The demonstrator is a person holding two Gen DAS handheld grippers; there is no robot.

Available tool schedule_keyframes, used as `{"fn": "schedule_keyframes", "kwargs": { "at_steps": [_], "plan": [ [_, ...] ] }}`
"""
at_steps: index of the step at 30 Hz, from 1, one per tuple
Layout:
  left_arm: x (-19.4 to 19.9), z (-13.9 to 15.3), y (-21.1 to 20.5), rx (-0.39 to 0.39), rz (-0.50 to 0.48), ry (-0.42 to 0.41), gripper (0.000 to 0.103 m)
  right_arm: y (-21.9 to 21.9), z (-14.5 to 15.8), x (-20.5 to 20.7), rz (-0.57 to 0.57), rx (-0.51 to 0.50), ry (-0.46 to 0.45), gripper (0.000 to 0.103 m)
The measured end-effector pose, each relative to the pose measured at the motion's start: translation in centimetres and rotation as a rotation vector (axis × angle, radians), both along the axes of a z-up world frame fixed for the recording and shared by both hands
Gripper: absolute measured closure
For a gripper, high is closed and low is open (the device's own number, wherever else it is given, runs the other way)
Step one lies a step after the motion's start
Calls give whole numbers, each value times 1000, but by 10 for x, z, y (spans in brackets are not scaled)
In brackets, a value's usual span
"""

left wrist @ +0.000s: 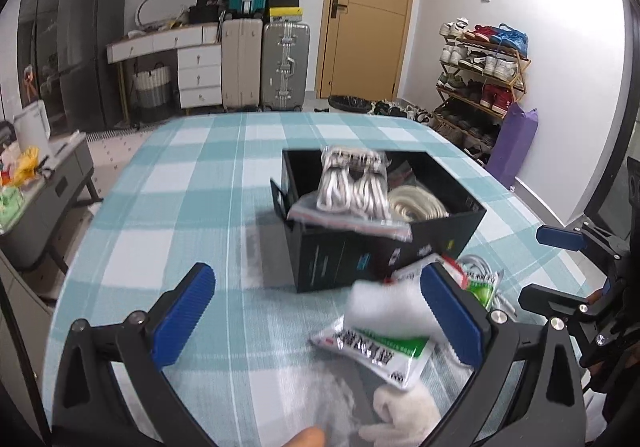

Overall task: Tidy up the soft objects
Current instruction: 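Move the left gripper to the white plush doll and grasp it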

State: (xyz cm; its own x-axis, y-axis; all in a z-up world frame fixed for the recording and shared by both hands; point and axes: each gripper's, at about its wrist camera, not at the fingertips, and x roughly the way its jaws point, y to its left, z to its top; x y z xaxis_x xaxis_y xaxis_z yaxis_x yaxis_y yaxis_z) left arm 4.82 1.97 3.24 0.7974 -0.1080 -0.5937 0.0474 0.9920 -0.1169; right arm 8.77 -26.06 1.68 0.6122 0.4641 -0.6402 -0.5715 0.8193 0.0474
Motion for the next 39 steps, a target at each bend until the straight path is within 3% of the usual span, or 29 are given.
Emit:
{"fn": "schedule_keyframes", "kwargs": {
  "at_steps": [12,39],
  "plan": [
    [-23,-17,-13,19,-24,33,0,1,-28,-8,4,-33,63,1],
    [-27,-42,-33,70,-129,167,0,15,-42,2,6,-82,112,1]
  ]
}}
